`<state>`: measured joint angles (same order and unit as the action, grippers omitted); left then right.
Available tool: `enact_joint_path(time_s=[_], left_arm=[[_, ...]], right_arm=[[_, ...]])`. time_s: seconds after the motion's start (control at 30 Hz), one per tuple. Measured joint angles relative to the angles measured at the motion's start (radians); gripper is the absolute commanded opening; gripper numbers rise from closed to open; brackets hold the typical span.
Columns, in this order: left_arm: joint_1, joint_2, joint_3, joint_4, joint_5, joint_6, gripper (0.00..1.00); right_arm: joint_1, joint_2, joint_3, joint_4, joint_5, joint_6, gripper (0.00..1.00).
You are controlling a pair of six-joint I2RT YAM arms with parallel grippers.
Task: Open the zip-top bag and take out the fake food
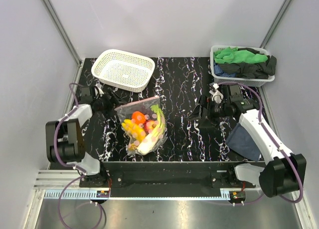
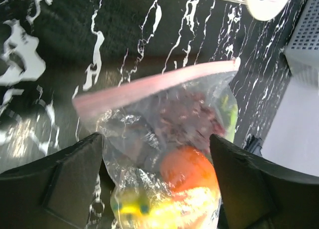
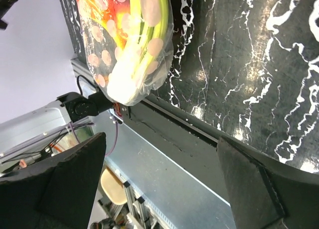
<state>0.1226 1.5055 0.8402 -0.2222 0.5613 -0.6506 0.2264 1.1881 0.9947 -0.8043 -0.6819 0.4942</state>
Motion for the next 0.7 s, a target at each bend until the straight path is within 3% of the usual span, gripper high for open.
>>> enact_joint_path(time_s=[0.23, 0.33, 0.37, 0.53, 0.7], left_arm=[[0.001, 0.145, 0.001, 0.082, 0.095, -0.003, 0.74], [0.001, 0.153, 0.001, 0.089, 0.112, -0.003, 0.48], [0.001, 0.153, 0.002, 0.100, 0.121, 0.002, 0.31], [0.000, 0.166, 0.008, 0.158, 0.193, -0.021, 0.00], [-0.018, 0.147, 0.008, 0.198, 0.260, -0.049, 0.00]], right_arm=[[0.000, 0.143, 0.007, 0.101, -0.053, -0.001, 1.00], [0.000, 0.242, 0.035, 0.161, -0.076, 0.002, 1.00], [0.000, 0.282, 0.049, 0.190, -0.084, 0.005, 1.00], [0.000, 0.440, 0.123, 0.310, -0.109, 0.027, 1.00], [0.000, 0.549, 0.182, 0.396, -0.137, 0.043, 1.00]])
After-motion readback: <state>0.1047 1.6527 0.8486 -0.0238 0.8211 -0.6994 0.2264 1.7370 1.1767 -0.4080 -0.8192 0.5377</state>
